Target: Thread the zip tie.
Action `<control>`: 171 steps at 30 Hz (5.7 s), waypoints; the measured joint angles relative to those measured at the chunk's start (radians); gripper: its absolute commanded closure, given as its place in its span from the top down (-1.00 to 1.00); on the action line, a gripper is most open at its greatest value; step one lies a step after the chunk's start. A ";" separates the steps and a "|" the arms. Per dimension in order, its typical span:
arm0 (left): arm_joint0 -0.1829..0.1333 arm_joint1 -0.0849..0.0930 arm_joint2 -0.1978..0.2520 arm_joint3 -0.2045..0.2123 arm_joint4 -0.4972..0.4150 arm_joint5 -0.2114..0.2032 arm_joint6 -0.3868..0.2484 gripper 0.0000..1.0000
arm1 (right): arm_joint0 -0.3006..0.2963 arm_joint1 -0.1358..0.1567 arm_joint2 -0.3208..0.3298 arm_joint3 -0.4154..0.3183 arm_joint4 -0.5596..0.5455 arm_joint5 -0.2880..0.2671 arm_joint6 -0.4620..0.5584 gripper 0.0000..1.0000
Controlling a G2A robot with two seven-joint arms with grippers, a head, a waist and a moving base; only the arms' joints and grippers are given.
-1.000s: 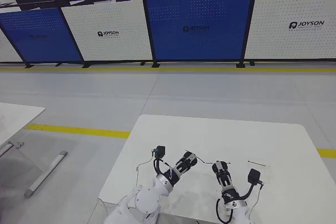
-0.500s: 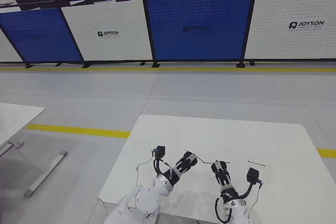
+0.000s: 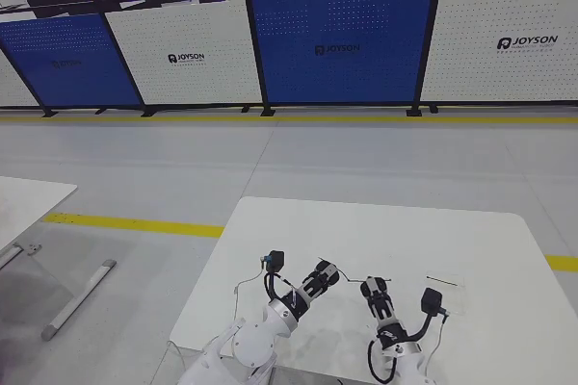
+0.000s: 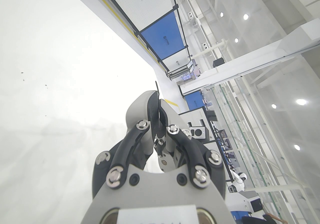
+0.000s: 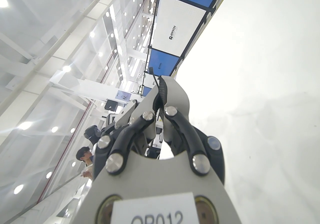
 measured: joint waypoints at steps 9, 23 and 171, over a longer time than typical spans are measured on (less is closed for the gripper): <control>0.000 0.000 0.000 0.000 0.000 0.000 0.000 -1.00 | 0.001 0.000 0.002 -0.002 0.011 0.004 0.007 -1.00; -0.002 -0.003 0.011 0.004 0.010 -0.027 0.026 -1.00 | 0.007 -0.014 -0.010 0.039 0.105 -0.042 -0.063 -1.00; -0.005 -0.008 0.036 0.020 0.115 -0.029 0.085 -1.00 | -0.006 -0.034 -0.002 0.020 0.012 0.001 -0.094 -1.00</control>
